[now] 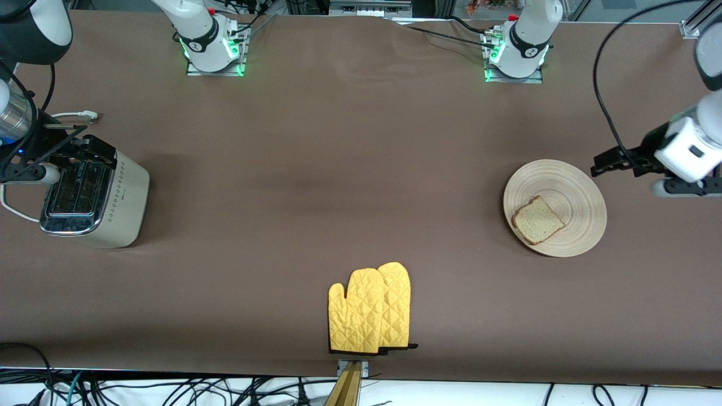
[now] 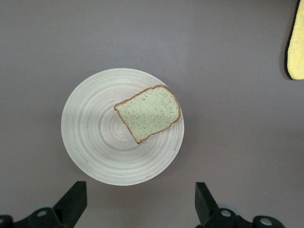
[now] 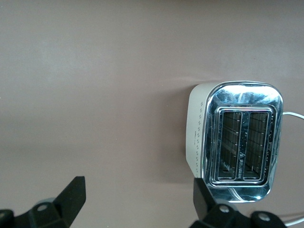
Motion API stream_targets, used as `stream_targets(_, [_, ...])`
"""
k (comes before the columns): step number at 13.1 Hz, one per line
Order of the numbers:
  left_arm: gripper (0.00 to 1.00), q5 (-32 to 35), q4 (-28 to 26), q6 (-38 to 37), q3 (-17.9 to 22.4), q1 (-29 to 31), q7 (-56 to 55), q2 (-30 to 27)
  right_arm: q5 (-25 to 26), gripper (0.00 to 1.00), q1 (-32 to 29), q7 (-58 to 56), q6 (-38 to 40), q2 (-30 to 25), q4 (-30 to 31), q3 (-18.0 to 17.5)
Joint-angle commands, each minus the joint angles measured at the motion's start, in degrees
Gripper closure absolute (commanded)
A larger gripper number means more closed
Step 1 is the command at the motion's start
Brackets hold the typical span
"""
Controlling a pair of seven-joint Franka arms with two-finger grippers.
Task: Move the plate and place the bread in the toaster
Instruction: 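Lower the left gripper to the rim of the wooden plate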
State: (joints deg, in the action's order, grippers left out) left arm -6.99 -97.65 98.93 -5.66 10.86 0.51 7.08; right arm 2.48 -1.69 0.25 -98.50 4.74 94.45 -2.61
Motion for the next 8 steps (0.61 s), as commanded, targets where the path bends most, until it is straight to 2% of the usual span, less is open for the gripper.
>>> stream_targets(1, [0.00, -6.4, 3.4, -0.4, -0.4, 6.0, 10.3, 8.1, -0.9, 0.00, -0.2, 0.4, 0.8, 0.4, -1.4, 0.0])
stream_targets(3, [0.00, -10.4, 9.3, -0.4, -0.4, 9.9, 20.1, 16.6, -1.1, 0.00, -0.2, 0.4, 0.5, 0.4, -1.4, 0.0])
stream_targets(6, [0.00, -14.6, 12.2, -0.4, -0.5, 16.8, 34.8, 26.5, -1.0, 0.00, -0.2, 0.4, 0.7, 0.5, -1.4, 0.1])
stream_targets(8, [0.00, -20.1, 16.5, -0.4, -0.5, 21.2, 44.2, 34.0, -1.1, 0.00, -0.2, 0.4, 0.7, 0.5, -1.4, 0.1])
